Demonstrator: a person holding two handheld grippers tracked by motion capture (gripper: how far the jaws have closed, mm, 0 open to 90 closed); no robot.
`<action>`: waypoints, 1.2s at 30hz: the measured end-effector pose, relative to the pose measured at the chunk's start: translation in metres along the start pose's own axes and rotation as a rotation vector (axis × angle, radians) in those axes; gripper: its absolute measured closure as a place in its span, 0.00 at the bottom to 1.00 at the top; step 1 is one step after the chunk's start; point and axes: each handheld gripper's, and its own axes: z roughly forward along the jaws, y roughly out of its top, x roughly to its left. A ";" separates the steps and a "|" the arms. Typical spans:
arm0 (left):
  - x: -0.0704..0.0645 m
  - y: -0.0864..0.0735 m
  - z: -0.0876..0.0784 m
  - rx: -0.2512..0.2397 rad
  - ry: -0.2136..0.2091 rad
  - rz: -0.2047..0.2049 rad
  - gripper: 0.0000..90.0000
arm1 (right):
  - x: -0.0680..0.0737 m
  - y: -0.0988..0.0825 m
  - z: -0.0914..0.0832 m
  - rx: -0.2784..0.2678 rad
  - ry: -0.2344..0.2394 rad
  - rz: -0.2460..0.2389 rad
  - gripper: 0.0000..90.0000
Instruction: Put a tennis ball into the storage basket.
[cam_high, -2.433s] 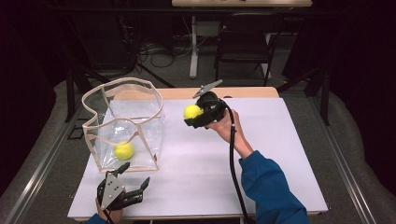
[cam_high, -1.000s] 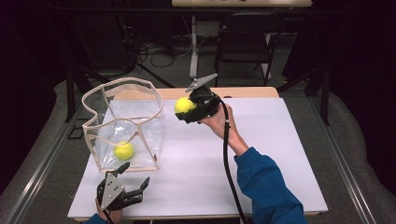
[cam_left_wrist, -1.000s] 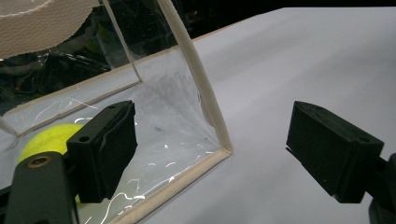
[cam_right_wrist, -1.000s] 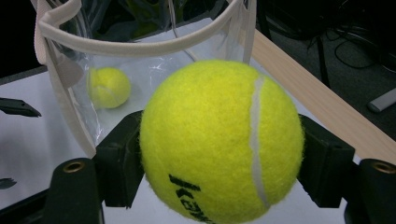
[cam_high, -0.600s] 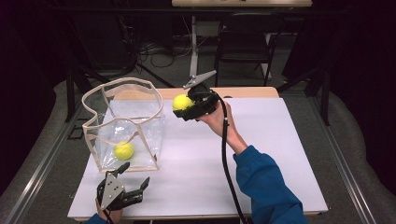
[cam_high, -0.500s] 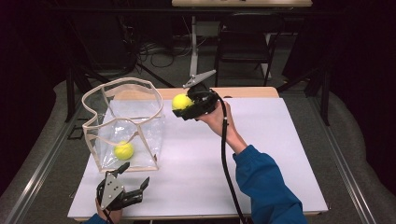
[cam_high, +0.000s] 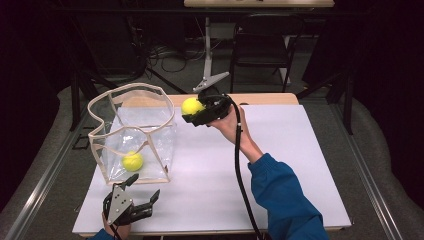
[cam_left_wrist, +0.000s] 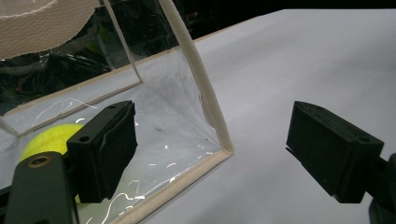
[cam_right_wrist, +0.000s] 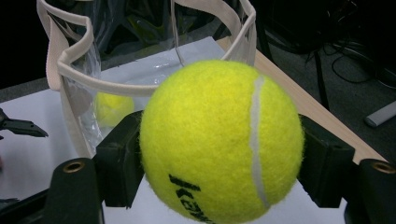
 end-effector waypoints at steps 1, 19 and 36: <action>0.000 0.000 0.000 0.002 0.000 -0.001 0.18 | 0.000 0.001 0.000 0.000 -0.002 -0.002 0.29; 0.000 0.000 0.000 -0.002 0.000 -0.002 0.18 | 0.002 0.012 -0.001 -0.037 -0.002 -0.008 0.29; 0.000 0.000 -0.001 -0.003 0.001 -0.002 0.18 | 0.009 0.021 0.002 -0.063 0.000 -0.025 0.29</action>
